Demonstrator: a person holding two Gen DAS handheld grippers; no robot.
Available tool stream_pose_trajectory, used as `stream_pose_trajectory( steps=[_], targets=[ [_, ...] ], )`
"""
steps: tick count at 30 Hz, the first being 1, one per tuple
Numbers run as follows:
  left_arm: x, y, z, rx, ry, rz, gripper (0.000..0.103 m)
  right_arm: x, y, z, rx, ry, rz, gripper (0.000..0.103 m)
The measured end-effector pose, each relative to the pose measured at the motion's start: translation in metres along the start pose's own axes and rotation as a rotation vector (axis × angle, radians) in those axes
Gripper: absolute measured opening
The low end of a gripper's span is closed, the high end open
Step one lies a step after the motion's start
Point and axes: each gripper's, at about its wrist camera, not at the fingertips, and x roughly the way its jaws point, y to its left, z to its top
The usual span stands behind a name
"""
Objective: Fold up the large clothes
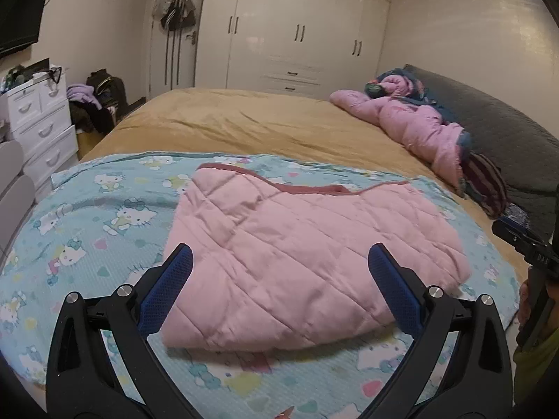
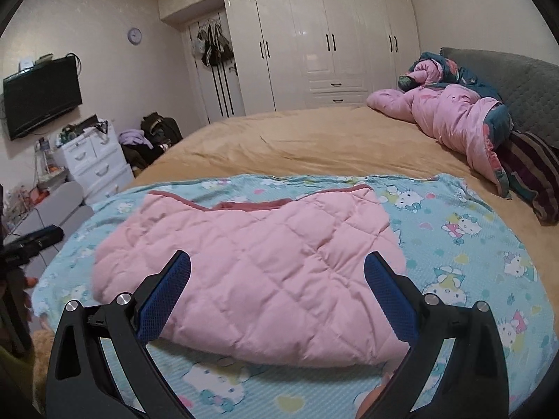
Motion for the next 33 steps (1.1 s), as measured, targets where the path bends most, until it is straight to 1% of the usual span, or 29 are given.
stream_pose_trajectory(
  steps=[5,12,15,17,19,21,25,33],
  targets=[
    [-0.023,-0.009,-0.023,-0.009,-0.019,-0.020,0.094,-0.035,0.024,-0.021,-0.029,-0.030,-0.011,0.099],
    [-0.044,-0.015,-0.065,-0.019,-0.012,-0.017,0.094,-0.074,0.054,-0.061,-0.091,-0.072,-0.057,0.099],
    [-0.052,-0.016,-0.086,-0.037,-0.006,0.004,0.094,-0.083,0.063,-0.080,-0.105,-0.074,-0.063,0.099],
    [-0.056,-0.018,-0.098,-0.030,-0.005,0.005,0.094,-0.086,0.068,-0.094,-0.102,-0.064,-0.064,0.099],
    [-0.058,-0.019,-0.109,-0.034,0.009,0.029,0.094,-0.089,0.070,-0.106,-0.088,-0.063,-0.072,0.099],
    [-0.058,-0.020,-0.118,-0.042,0.035,0.055,0.094,-0.091,0.071,-0.118,-0.050,-0.049,-0.063,0.099],
    [-0.059,-0.022,-0.129,-0.029,0.043,0.096,0.094,-0.089,0.072,-0.133,-0.024,-0.018,-0.056,0.099],
    [-0.062,-0.028,-0.131,-0.018,0.040,0.074,0.094,-0.092,0.074,-0.132,-0.018,-0.017,-0.040,0.099]
  ],
)
